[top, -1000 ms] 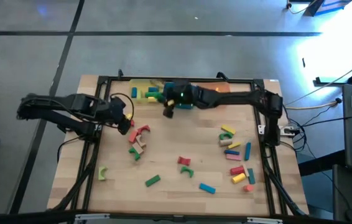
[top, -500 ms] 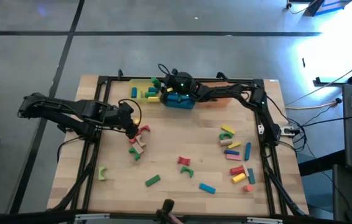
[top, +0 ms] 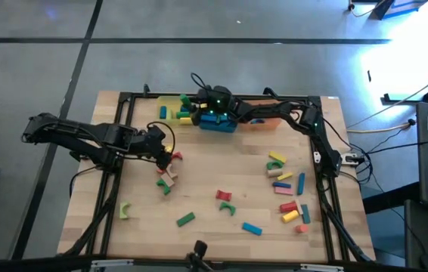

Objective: Sort blocks by size
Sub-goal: Put the green cylindrical block into the yellow bin, then put the red arch block into the orange bin

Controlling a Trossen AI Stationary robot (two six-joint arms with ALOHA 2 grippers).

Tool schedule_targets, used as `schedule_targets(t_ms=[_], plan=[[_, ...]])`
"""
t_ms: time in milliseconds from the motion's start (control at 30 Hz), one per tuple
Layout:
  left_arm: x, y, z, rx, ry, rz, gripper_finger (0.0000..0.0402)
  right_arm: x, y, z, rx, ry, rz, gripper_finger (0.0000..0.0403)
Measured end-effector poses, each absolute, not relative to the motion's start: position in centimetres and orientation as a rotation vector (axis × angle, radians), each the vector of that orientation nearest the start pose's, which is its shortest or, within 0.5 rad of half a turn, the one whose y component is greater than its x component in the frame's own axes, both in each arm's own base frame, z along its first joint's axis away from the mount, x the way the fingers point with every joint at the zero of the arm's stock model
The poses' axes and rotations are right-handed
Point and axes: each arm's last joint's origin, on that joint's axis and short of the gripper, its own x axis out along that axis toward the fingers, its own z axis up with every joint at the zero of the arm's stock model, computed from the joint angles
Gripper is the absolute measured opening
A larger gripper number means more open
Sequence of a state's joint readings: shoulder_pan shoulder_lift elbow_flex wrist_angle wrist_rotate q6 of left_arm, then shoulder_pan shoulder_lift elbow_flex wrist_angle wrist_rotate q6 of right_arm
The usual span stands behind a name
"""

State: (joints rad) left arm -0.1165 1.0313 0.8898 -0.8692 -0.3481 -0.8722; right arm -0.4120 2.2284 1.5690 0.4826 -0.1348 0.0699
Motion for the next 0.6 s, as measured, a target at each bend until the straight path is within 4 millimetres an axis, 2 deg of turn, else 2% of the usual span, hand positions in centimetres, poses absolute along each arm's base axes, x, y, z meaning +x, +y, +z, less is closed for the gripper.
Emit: schedule_targets(t_ms=[133, 367, 600], plan=[[18.57, -1.18, 27.42, -0.563, 0.815, 0.616, 0.0210, 47.10, -20.32, 19.78, 0.122, 0.175, -0.325, 0.0143], [18.55, -1.18, 27.43, -0.555, 0.819, 0.612, 0.0210, 47.47, -20.51, 19.30, 0.119, 0.186, -0.335, 0.0148], [18.56, -1.18, 27.43, -0.555, 0.819, 0.612, 0.0210, 47.45, -20.63, 19.41, 0.112, 0.184, -0.373, 0.0194]])
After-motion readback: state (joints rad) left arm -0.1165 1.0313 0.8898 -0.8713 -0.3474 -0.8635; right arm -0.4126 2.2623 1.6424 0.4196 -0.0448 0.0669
